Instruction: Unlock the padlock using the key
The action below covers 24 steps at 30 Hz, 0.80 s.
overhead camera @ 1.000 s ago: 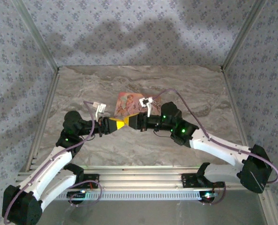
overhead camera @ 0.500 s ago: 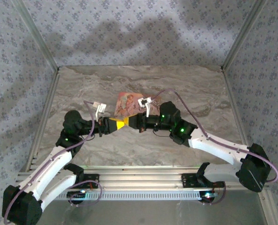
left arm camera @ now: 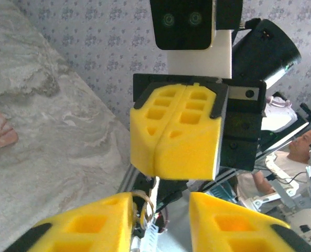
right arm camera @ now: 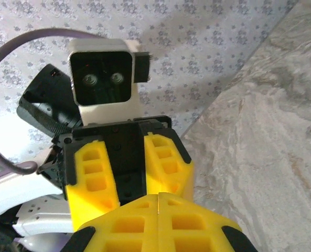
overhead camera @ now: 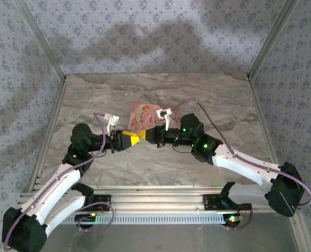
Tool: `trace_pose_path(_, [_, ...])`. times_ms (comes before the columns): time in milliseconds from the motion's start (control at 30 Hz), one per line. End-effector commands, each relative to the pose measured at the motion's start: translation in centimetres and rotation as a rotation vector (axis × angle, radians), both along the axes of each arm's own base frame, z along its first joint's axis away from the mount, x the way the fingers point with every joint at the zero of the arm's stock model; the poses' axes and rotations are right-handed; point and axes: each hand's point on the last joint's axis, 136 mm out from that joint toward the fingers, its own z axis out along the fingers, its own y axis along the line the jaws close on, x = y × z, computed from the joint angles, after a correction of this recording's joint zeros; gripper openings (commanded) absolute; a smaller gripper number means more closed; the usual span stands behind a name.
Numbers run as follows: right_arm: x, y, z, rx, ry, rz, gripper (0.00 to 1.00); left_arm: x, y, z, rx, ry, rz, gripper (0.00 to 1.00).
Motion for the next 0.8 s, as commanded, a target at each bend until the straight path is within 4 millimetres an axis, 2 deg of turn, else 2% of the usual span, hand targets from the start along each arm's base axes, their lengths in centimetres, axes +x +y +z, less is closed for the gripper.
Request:
trace_pose_path(0, [0.4, -1.1, 0.2, -0.028, -0.044, -0.039, 0.0, -0.1, 0.3, 1.5, -0.008, -0.065, 0.009, 0.43])
trace_pose_path(67, [0.4, -1.4, 0.1, -0.067, -0.056, -0.037, 0.0, 0.2, 0.6, 1.0, 0.013, -0.055, 0.034, 0.47])
trace_pose_path(200, [0.2, -1.4, 0.2, -0.09, -0.059, -0.007, 0.0, 0.2, 0.8, 0.7, 0.024, -0.059, 0.031, 0.48])
trace_pose_path(433, [-0.3, -0.6, 1.0, -0.05, -0.076, 0.064, 0.0, -0.5, 0.0, 1.7, -0.017, -0.085, -0.033, 0.47])
trace_pose_path(767, [-0.2, -0.4, 1.5, -0.034, -0.089, 0.063, 0.0, -0.5, -0.8, 1.0, -0.04, -0.049, -0.071, 0.41])
